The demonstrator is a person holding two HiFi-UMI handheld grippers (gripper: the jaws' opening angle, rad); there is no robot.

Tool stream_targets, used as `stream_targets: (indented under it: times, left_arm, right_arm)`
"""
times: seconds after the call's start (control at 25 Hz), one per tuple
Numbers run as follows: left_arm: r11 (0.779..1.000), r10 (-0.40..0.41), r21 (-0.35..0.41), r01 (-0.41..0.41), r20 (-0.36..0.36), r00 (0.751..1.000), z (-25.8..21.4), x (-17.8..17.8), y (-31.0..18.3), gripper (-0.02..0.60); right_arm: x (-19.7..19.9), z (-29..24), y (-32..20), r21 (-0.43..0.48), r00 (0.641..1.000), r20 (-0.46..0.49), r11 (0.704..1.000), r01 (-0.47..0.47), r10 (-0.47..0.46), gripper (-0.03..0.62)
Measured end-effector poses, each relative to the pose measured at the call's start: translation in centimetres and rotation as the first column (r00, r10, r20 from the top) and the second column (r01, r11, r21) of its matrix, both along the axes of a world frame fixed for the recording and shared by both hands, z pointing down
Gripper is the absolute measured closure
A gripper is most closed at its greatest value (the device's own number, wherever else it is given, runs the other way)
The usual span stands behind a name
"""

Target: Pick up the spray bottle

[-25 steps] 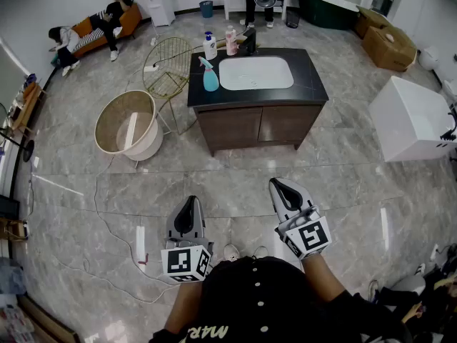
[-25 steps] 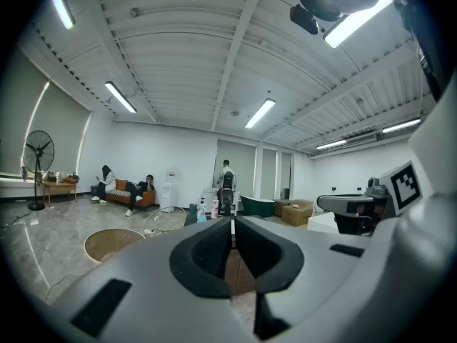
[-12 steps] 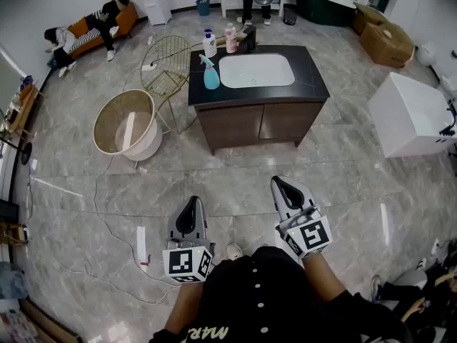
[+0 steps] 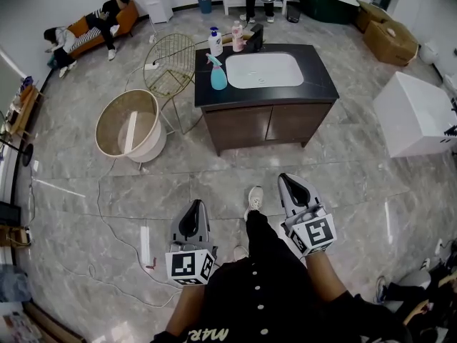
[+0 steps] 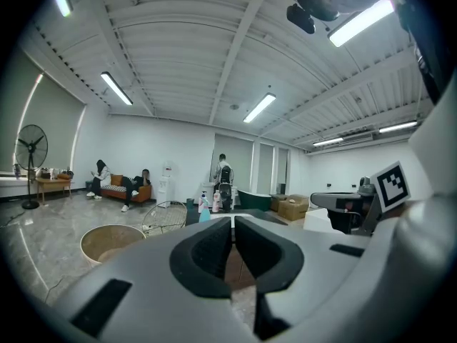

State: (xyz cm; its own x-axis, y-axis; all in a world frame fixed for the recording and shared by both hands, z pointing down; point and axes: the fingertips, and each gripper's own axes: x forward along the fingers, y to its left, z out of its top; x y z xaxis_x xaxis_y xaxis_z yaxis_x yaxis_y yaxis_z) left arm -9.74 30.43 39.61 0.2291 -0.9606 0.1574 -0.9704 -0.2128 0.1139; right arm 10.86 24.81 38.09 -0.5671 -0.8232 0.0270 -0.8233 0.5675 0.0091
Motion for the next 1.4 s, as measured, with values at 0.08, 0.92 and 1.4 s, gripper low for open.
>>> stream_targets:
  times: [0.08, 0.92, 1.4]
  left_arm:
    - [1.000, 0.000, 0.002, 0.000, 0.003, 1.000, 0.2, -0.4, -1.3, 0.560]
    - [0.999, -0.046, 0.010, 0.046, -0.001, 0.999, -0.9, -3.5, -33.2, 0.560]
    - [0.997, -0.071, -0.012, 0.071, -0.012, 0.997, -1.0, -5.8, -39.8, 0.560]
  right_arm:
    - [-0.3, 0.3, -1.6, -0.001, 1.000, 0.003, 1.000, -0.005, 0.005, 0.599]
    - [-4.4, -1.5, -34.1, 0.035, 0.997, -0.013, 0.996, 0.082, -0.082, 0.599]
    - [-8.2, -0.5, -41.9, 0.002, 0.993, -0.013, 0.993, 0.120, -0.120, 0.599]
